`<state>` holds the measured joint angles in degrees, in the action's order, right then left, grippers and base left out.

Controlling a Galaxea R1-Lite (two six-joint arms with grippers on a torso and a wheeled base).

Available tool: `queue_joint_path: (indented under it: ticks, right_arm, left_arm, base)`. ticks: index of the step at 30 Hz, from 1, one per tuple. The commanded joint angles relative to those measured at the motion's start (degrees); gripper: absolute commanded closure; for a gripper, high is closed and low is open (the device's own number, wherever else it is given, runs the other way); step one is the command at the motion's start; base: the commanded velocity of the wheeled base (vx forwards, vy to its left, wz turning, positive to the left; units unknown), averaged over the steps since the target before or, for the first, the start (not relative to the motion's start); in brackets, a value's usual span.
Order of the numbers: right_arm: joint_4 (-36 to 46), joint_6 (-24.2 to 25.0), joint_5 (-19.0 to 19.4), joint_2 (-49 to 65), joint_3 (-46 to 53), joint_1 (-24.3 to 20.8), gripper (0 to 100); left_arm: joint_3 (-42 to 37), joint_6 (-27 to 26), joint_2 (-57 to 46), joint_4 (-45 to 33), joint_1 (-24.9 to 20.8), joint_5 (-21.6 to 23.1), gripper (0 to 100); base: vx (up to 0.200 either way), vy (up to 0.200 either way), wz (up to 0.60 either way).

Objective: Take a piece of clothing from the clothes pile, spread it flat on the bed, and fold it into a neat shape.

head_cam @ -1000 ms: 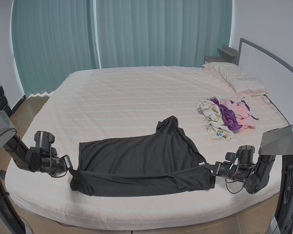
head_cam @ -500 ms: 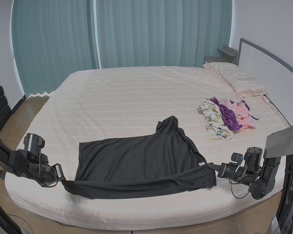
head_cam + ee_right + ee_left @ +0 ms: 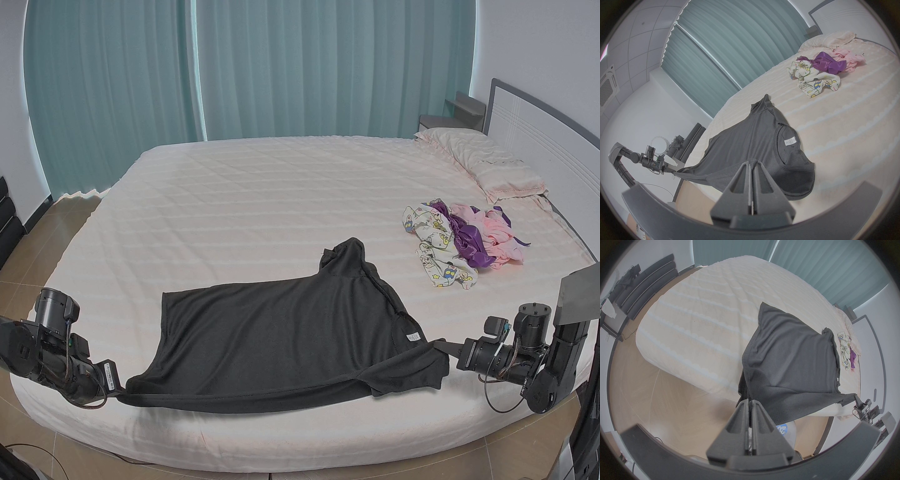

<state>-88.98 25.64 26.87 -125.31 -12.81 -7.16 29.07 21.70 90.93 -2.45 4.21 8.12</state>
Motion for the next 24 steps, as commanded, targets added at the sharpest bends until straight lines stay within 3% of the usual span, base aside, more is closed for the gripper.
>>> queue_joint_path:
  ticks: [1, 24]
  right_arm:
    - [-0.67, -0.06, 0.03, 0.68, 0.68, 0.04, 100]
    - [1.53, 0.12, -0.33, -4.68, -8.81, 0.04, 100]
  left_arm:
    - [-0.42, 0.10, 0.56, -0.10, 0.01, 0.05, 100]
    - [12.94, 1.33, 18.32, 0.43, 1.86, -0.12, 100]
  base:
    - [0.000, 0.000, 0.00]
    - [0.000, 0.000, 0.00]
